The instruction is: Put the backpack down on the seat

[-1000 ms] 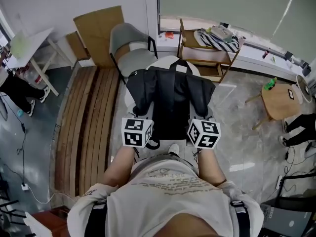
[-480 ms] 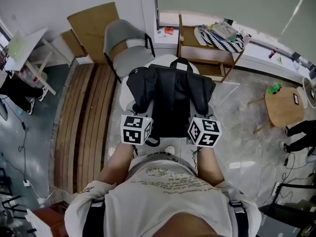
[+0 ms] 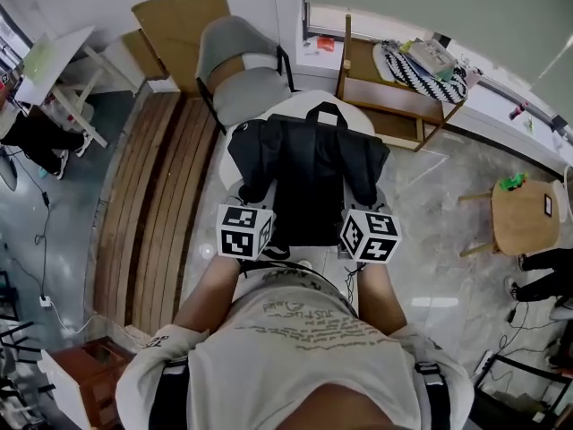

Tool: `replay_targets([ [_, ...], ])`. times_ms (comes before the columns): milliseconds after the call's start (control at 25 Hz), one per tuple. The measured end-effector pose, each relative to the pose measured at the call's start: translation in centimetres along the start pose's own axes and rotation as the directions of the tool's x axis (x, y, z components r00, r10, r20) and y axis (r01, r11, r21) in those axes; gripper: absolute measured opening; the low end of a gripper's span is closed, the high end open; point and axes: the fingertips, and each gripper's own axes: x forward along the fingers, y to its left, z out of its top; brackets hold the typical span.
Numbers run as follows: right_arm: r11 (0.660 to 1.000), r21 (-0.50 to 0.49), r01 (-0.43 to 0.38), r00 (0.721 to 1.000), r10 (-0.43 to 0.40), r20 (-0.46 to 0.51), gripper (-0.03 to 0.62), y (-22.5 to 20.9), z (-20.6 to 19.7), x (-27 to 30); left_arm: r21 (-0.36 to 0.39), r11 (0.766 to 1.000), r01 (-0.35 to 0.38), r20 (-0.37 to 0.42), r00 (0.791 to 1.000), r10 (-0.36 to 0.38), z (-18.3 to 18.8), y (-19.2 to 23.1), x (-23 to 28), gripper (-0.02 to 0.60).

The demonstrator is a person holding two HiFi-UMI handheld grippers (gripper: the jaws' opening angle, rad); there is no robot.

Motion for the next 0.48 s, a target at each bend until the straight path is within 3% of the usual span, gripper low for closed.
replay_targets([
  [480, 0.998, -0.04, -0.042, 0.998, 0.04, -0.054, 0.057, 0.6, -0.5, 3.7, -0.048, 0.999, -0.022, -0.01, 1.0, 0.022, -0.9, 2.9, 2.0, 0.087],
])
